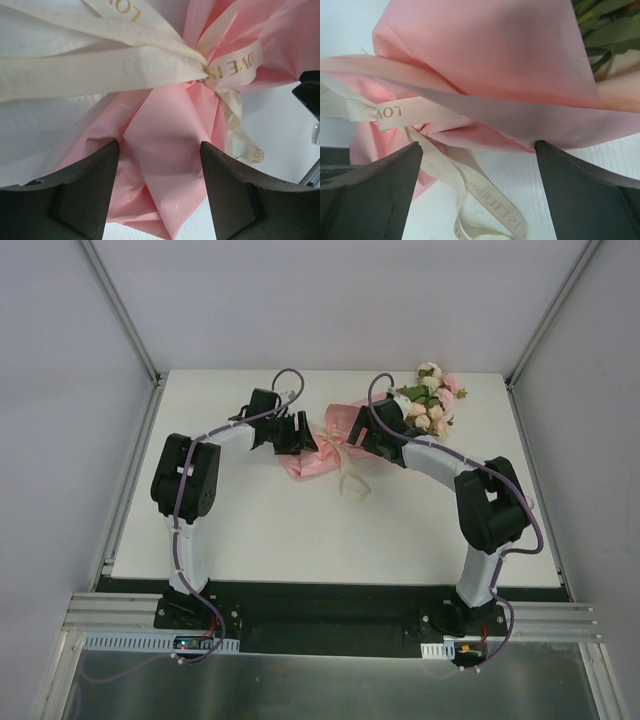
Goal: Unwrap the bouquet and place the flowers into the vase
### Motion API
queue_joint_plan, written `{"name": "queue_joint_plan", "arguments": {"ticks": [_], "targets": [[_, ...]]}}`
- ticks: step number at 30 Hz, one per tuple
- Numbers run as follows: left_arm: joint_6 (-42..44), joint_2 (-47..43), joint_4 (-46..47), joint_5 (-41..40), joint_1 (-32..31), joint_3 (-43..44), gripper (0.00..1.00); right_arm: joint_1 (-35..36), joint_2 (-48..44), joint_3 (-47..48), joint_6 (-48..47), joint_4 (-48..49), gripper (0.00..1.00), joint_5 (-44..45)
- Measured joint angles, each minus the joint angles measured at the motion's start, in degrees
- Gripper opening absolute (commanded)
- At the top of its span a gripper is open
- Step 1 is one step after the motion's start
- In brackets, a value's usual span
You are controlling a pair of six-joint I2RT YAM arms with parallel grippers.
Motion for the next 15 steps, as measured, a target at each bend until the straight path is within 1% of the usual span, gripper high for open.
{"name": "queue_joint_plan", "arguments": {"ticks": [3,6,9,10,11,12,13,15], "targets": [[-2.7,-2.6,5.5,1.6,-0.1,-7.3,0.63,0.0,0.6,0.6,-2.1,-0.4,0.99,-0.3],[-6.0,-8.6,12.5,3.1,-0.9,-17.7,0.64,0.6,0.6,1.8,-5.2,-1.0,0.99,-0.6],[-9.1,-15.2,16.6,3.7,-3.6,-26.4,0.70,1.6,0.6,3.1,-9.0,-1.4,0.99,-1.5],[-9.8,-16.9,17.6,3.8,-4.9,-28.1,0.73,2.0,0.6,3.5,-10.2,-1.4,0.99,-1.9],[-10.4,-18.3,18.4,4.0,-6.4,-29.3,0.79,2.4,0.5,3.8,-11.2,-1.4,0.99,-2.1],[-10.8,-19.8,19.3,4.0,-7.7,-30.2,0.83,2.7,0.5,3.9,-12.0,-1.4,0.99,-2.2],[-11.0,-21.0,19.9,4.0,-8.5,-31.0,0.85,3.0,0.4,3.9,-12.6,-1.5,0.99,-2.2],[-11.1,-24.5,20.2,3.1,-9.9,-32.8,0.84,3.9,-0.4,3.4,-13.9,-1.7,0.99,-1.4]]}}
